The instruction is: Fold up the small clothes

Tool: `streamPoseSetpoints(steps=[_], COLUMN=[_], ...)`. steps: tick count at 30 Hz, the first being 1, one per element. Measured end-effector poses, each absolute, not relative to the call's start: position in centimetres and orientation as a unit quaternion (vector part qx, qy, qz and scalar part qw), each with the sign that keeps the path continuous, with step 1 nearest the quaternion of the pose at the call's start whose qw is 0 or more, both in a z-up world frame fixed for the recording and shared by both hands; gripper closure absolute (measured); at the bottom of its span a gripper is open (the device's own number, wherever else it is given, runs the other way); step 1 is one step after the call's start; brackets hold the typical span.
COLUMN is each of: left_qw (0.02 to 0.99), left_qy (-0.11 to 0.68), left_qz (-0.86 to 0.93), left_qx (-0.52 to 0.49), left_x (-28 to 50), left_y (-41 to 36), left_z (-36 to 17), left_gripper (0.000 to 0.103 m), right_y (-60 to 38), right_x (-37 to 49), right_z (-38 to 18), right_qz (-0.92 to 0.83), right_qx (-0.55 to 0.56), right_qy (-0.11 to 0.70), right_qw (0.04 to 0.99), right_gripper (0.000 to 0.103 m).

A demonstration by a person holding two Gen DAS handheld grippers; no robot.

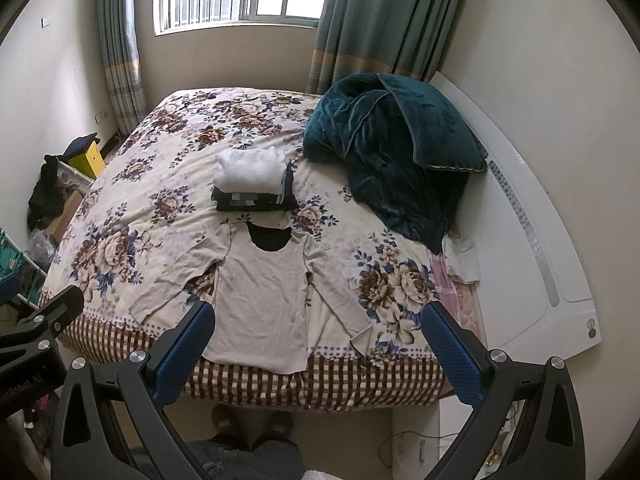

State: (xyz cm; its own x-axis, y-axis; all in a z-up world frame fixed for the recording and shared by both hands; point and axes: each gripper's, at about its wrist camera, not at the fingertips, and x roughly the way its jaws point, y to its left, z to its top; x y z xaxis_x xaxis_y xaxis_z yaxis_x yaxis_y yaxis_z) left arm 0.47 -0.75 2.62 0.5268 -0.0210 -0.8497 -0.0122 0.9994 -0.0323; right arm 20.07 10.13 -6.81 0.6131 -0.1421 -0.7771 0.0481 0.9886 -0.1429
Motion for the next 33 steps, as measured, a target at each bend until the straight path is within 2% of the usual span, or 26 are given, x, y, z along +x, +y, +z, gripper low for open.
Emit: streamPoseSetpoints(steps=[33], left_qw=[0.877], left_qy=[0.481], left_qz=[0.002], left_qx=[-0.017], left_x=[1.9], left_y=[-1.2], left_z=[3.9], left_gripper=[0.0], right_y=[10.7], right_x=[20.6], right_z=[-5.9], right_qz=[-0.051], right_qx=[-0.053], right_qy=[0.431], right_qw=[0.9], right_gripper=[0.0])
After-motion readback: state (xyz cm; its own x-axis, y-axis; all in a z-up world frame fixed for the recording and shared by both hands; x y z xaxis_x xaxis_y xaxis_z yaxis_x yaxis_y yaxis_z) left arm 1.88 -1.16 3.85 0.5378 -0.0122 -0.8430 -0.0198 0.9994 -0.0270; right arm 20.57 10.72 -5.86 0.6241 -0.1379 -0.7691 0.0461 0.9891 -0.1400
